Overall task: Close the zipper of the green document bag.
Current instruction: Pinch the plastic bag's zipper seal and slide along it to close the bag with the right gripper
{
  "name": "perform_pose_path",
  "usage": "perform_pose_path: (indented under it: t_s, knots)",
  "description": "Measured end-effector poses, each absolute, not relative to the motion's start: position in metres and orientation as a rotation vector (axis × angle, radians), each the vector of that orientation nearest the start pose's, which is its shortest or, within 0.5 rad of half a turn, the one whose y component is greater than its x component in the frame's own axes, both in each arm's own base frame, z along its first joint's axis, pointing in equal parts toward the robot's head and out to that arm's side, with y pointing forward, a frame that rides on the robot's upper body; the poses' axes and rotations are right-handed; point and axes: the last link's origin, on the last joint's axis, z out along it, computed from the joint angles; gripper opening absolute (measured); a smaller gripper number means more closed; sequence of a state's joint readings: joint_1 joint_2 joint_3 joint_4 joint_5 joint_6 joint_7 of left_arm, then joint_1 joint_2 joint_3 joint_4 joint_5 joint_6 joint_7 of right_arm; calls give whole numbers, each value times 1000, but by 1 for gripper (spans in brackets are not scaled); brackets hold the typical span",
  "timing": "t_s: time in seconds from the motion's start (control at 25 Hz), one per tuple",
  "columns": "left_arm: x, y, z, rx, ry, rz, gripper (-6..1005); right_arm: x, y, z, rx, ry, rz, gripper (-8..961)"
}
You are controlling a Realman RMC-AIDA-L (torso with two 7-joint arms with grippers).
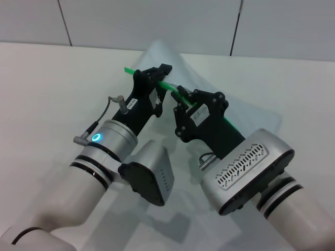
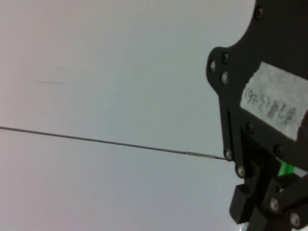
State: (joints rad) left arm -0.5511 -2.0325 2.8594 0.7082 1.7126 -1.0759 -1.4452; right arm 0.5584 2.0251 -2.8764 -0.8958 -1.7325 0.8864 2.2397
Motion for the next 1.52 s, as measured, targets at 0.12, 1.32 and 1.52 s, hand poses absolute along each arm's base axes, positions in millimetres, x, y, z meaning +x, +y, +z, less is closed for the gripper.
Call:
perform_pose_path:
  t_s: [0.12,1.32,1.52]
  knots:
    - [-199,326,-98,-1647,801,126,62,162,302,-135,-2071,-29,512,86]
    - [-195,321,-103,-1666,832,94,63,174,303,-133,-2052,-17,477,97]
    - [-195,321,-103,-1670,831,88,63,176,303,-132,-2048,-11,471,99]
